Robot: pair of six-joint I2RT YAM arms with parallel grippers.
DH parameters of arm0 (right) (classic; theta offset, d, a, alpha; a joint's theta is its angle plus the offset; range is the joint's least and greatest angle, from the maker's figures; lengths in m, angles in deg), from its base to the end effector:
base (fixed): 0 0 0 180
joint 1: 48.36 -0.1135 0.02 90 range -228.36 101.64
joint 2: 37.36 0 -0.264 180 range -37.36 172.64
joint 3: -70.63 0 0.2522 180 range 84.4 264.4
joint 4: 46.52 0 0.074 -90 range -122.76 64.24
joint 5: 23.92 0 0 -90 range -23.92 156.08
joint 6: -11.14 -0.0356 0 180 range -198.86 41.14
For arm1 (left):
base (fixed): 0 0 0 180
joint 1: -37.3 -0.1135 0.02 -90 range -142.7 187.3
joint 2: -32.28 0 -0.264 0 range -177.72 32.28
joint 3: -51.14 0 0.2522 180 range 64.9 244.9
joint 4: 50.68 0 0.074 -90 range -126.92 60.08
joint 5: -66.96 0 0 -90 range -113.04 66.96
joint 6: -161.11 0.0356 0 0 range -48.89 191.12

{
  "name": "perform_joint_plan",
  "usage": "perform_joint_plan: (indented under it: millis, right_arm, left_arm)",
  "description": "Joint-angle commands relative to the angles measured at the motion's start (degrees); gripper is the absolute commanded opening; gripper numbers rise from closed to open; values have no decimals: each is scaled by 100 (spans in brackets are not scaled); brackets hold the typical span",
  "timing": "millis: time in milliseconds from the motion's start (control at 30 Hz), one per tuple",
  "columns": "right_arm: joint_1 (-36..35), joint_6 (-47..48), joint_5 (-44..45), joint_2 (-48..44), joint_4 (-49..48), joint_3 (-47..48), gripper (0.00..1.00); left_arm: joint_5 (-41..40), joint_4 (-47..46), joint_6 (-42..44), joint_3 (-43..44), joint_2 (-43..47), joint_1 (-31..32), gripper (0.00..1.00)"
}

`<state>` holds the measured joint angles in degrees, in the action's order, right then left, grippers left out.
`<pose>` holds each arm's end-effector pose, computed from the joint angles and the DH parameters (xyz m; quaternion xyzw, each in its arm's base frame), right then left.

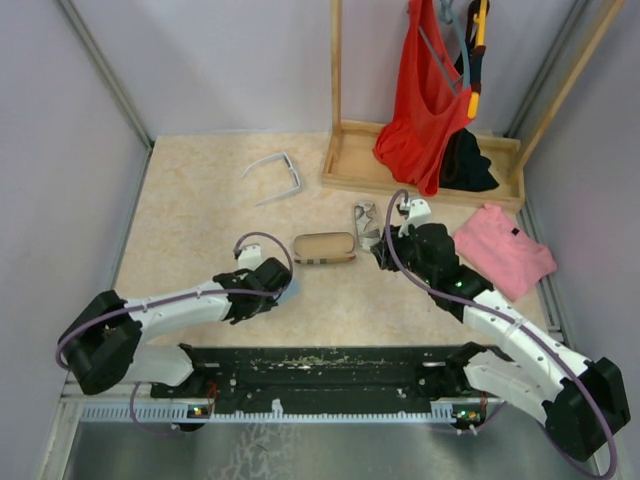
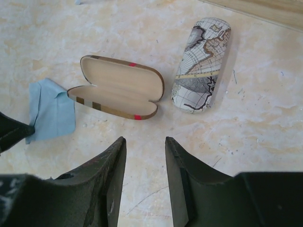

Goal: Organize the sunglasses
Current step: Adjust the glasses cleaning cloth at the center of the board.

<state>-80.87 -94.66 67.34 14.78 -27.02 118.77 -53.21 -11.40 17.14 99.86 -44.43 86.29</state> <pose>0.1776 0.1122 0.2606 -0.1155 0.8282 0.2160 0.5040 0.1595 -0.1562 0.1554 -0.0924 0.9435 0.0100 0.3181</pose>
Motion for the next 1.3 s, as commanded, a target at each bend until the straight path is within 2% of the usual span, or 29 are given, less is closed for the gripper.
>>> perform_joint_plan:
  millis: [0,100,233,567,667,767,867,967,1067,1167,1267]
  right_arm:
    - [-34,-412,-49,-147,8,-7,38]
    - [-36,-534,-29,-167,58,-45,37]
    - [-36,-640,-15,-195,93,-95,37]
    - [-45,-662,109,-347,434,-138,37]
    - [-45,-666,115,-380,489,-163,37]
    - [-45,-651,134,-416,515,-231,37]
    - [-47,-589,184,-480,509,-282,37]
    - [-49,-543,184,-500,460,-288,38]
    - [-45,-504,74,-421,409,-271,38]
    - [-45,-512,-54,-333,343,-274,38]
    - [-45,-521,-108,-293,326,-309,38]
  left_arm:
    - [389,405,-659,-214,443,407,0]
    - [398,477,-1373,-161,494,941,0]
    - [514,270,-1838,110,88,1404,2]
    - [687,-521,-1513,1330,-1291,1937,15]
    - [657,-408,-1464,1457,-1367,2008,31]
    - [605,-223,-1515,1252,-1077,2047,48]
    - [369,158,-1482,1059,-562,2130,54]
    - [68,582,-1232,916,4,2150,55]
    - [-298,617,-616,720,391,2150,53]
    - [-352,515,136,605,426,2079,52]
    - [-268,471,756,672,165,2034,58]
